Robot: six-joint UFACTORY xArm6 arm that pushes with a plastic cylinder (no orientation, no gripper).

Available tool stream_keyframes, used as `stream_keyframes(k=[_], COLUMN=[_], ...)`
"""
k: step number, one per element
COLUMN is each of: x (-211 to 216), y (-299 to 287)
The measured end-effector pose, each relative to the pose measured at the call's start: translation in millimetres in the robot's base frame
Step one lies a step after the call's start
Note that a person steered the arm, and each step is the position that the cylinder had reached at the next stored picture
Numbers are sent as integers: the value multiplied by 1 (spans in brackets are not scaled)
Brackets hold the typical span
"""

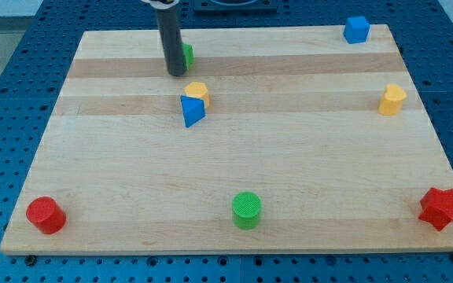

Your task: Slide the green star to the top center

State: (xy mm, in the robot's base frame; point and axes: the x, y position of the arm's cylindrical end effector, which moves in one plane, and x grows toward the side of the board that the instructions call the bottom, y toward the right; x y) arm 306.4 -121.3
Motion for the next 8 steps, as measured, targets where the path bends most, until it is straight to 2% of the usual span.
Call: stream_keyframes(k=[1, 2, 5, 8], x=[-10, -21, -44, -44], y=[-28, -14, 84, 113])
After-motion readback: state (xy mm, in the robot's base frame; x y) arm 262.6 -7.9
